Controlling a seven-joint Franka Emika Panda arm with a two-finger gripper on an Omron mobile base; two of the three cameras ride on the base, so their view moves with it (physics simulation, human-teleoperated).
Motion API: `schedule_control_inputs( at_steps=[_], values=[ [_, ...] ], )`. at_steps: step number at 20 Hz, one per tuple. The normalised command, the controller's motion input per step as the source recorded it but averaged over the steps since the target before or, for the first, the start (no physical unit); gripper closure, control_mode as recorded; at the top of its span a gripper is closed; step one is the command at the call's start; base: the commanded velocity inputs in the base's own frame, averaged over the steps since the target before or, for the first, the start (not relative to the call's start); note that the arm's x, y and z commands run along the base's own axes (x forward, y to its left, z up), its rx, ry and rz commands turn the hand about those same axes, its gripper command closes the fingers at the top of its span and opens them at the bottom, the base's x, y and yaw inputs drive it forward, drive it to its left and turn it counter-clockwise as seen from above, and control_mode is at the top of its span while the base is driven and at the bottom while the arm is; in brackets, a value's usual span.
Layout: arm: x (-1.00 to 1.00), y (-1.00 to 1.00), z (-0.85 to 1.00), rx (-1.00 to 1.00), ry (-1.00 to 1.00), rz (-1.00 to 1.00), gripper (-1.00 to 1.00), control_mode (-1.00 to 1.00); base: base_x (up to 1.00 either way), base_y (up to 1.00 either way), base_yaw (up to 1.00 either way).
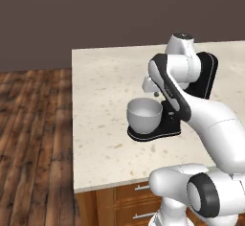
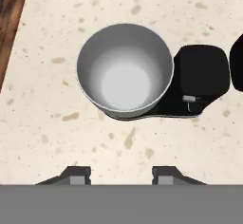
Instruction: Close the stand mixer head.
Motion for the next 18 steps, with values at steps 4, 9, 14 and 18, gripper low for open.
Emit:
schedule_control_inputs(
  at_steps=[4,9,14,18],
  values=[
    [-0.23,-0.23,0.00,-0.02,-0.05,0.00,-1.00,-1.00,0.00,0.00,0.00],
    [-0.96,-0.87,0.09,0.08,-0.17,0.06,-1.00,-1.00,0.00,0.00,0.00],
    [-0.88,-1.00,0.19,0.10,-0.22,0.22,-1.00,-1.00,0.00,0.00,0.00],
    [-0.27,-1.00,0.17,0.06,-0.15,0.27,-1.00,-1.00,0.00,0.00,0.00]
  ],
)
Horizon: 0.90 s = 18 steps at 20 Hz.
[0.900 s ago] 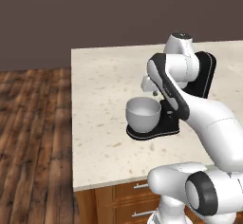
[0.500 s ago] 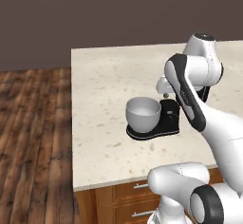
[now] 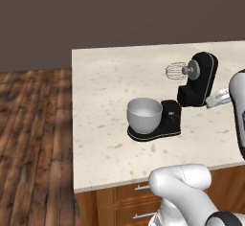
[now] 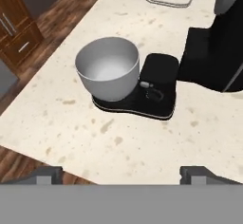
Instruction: Close the stand mixer head.
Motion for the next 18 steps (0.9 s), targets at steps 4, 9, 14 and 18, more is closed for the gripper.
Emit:
schedule_control_inputs(
  at_steps=[4,9,14,18],
  values=[
    [0.04,-1.00,0.21,0.05,-0.13,0.29,-1.00,-1.00,0.00,0.00,0.00],
    [0.17,-1.00,0.36,0.01,-0.11,0.27,-1.00,-1.00,0.00,0.00,0.00],
    [0.41,-0.95,0.25,0.00,-0.11,0.26,-1.00,-1.00,0.00,0.00,0.00],
    [0.91,-0.66,0.01,0.01,-0.12,0.26,-1.00,-1.00,0.00,0.00,0.00]
  ],
)
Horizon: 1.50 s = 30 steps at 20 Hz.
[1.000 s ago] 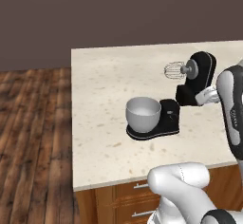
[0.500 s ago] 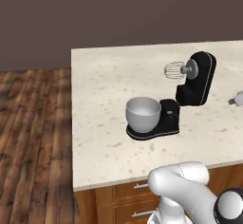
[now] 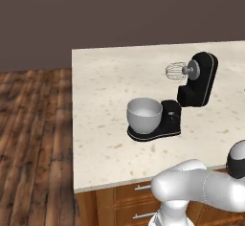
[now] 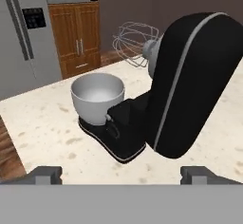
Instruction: Close the stand mixer head.
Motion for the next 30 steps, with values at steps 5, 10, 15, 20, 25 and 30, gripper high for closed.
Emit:
schedule_control_inputs(
  at_steps=[5,10,15,20,25,30],
  values=[
    [1.00,-0.05,-0.10,0.00,-0.21,0.27,-1.00,-1.00,0.00,0.00,0.00],
    [0.93,0.51,-0.30,0.01,-0.26,0.32,-1.00,-1.00,0.00,0.00,0.00],
    [0.68,0.99,-0.13,-0.03,-0.27,0.38,-1.00,-1.00,0.00,0.00,0.00],
    [0.47,1.00,-0.16,-0.24,-0.29,0.25,-1.00,-1.00,0.00,0.00,0.00],
    [0.62,1.00,-0.63,-0.36,-0.34,0.07,-1.00,-1.00,0.00,0.00,0.00],
    [0.54,1.00,-0.91,-0.34,-0.36,0.01,-1.00,-1.00,0.00,0.00,0.00]
  ],
)
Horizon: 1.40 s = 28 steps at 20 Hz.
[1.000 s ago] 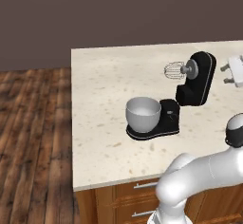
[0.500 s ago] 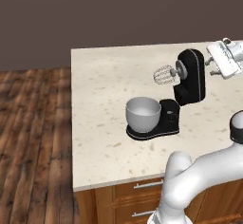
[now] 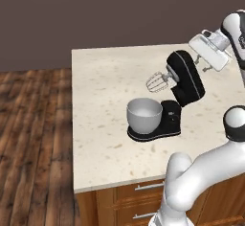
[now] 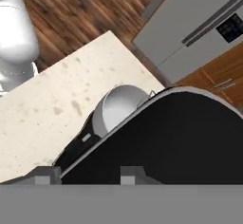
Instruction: Close the stand mixer head.
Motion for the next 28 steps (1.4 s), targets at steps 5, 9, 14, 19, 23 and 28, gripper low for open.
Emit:
schedule_control_inputs(
  at_steps=[5,9,14,19,23,28],
  values=[
    [0.31,1.00,-0.99,-0.25,-0.36,0.02,-1.00,-1.00,0.00,0.00,0.00],
    [0.32,1.00,-1.00,-0.13,-0.34,0.06,-1.00,-1.00,0.00,0.00,0.00],
    [0.23,1.00,-1.00,-0.09,-0.36,0.09,-1.00,-1.00,0.00,0.00,0.00],
    [-0.01,0.89,-0.29,0.00,-0.37,0.01,-1.00,-1.00,0.00,0.00,0.00],
    [-0.21,0.07,0.28,-0.03,-0.19,0.08,-1.00,-1.00,0.00,0.00,0.00],
    [0.00,0.00,0.02,0.00,0.00,0.01,-1.00,-1.00,0.00,0.00,0.00]
  ],
)
